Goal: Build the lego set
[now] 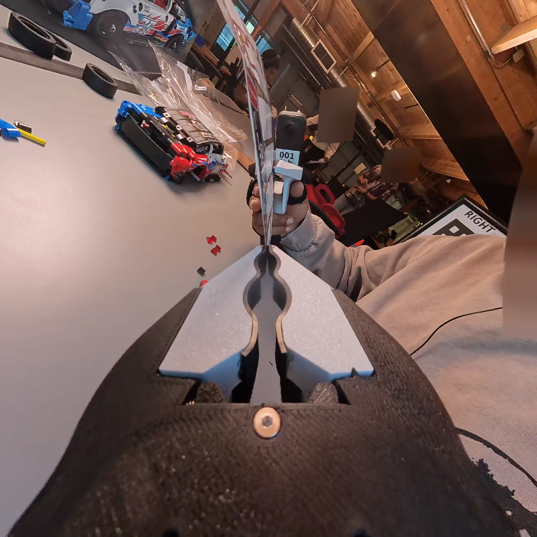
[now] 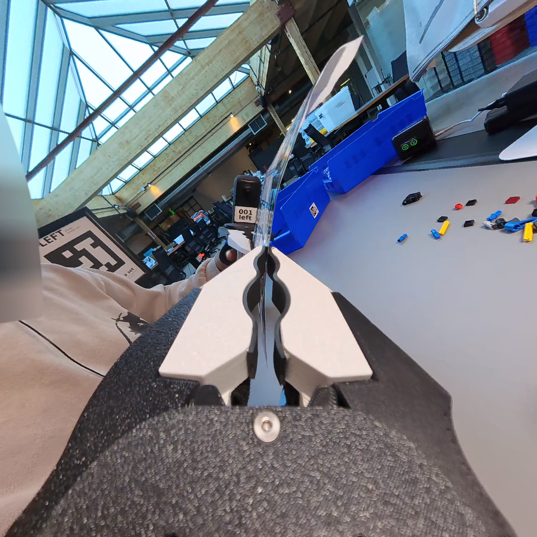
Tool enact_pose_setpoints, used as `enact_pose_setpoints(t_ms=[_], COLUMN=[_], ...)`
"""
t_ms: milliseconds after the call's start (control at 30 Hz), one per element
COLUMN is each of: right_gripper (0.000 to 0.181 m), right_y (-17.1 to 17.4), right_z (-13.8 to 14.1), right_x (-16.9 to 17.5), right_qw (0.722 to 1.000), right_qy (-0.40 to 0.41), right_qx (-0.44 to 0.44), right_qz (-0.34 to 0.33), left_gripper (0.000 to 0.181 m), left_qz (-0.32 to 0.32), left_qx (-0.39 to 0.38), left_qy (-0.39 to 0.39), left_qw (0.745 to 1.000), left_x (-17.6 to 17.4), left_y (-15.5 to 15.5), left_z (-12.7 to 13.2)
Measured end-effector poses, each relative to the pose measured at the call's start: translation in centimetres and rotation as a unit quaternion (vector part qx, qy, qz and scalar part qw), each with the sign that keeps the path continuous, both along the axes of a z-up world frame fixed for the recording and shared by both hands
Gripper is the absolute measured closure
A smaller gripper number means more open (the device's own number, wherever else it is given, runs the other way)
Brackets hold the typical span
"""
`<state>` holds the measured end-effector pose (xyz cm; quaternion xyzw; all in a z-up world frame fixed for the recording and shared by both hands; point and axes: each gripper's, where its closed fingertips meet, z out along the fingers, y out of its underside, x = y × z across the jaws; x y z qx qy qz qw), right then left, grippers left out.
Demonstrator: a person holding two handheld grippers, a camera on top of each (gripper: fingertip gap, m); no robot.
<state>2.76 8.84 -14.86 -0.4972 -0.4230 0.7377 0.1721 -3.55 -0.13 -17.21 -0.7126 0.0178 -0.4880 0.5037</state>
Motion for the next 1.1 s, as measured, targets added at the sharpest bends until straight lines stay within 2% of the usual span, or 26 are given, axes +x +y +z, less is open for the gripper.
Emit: enact_pose_setpoints(t_ms=[367, 800, 900, 1100], right_gripper=[0.181, 0.181, 0.181, 0.164], right_y=[0.3, 0.4, 0.1, -2.4], right_z=[-0.2, 0.0, 0.4, -1.1], right_x=[0.0, 0.0, 0.1, -0.6], right_qw=[1.000, 1.000, 1.000, 0.998], right_qy=[-0.007, 0.000, 0.011, -0.009], right_qx=[-0.013, -0.021, -0.009, 0.050], right_qz=[-0.001, -0.003, -0.002, 0.024], left_gripper=[0.181, 0.181, 0.181, 0.181], left_qz=[-0.010, 0.002, 0.012, 0.037], left_qx=[-0.018, -0.003, 0.016, 0.095], left_qy=[-0.026, 0.002, -0.001, -0.029], left_qw=[0.999, 1.000, 1.000, 0.994], left_x=[0.3, 0.5, 0.2, -0.7], left_y=[0.2, 0.4, 0.4, 0.1], left_z=[-0.5, -0.9, -0.3, 2.5])
